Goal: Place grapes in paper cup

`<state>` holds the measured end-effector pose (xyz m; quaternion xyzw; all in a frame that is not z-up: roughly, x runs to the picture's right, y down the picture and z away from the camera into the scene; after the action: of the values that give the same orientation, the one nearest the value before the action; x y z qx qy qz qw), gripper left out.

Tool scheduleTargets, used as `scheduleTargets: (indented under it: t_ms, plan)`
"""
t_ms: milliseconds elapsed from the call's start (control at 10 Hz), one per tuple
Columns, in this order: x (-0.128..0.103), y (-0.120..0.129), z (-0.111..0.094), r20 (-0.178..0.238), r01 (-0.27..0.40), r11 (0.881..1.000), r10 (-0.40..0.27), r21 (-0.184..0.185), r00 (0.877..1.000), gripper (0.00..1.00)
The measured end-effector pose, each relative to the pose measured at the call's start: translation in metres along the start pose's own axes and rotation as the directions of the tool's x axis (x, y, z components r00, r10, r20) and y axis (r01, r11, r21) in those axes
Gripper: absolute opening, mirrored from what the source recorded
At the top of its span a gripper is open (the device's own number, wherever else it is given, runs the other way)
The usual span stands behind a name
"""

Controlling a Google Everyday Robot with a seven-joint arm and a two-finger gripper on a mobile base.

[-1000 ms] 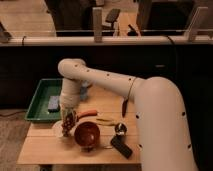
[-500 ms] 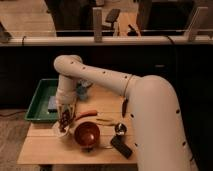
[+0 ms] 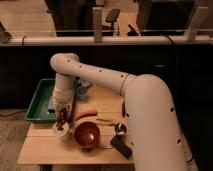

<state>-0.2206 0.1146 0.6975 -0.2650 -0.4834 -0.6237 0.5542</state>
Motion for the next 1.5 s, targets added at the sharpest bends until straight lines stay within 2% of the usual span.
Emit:
scheduleTargets:
  t_ms: [100, 200, 300, 1500]
  plan:
    - [0.0002, -0.0014, -0.0001, 0.001, 0.002, 1.0, -0.002, -0.001, 1.0, 0.61]
    - [0.0005, -0.0027, -0.0011, 0.0, 0.003, 1.0, -0.003, -0.001, 1.0, 0.74]
    - [0.0007, -0.0026, -0.0015, 0.0, 0.004, 1.0, -0.004, 0.0, 1.0, 0.79]
    - [0.0003, -0.0026, -0.0051, 0.012, 0.013, 1.0, -0.013, -0.007, 1.0, 0.8]
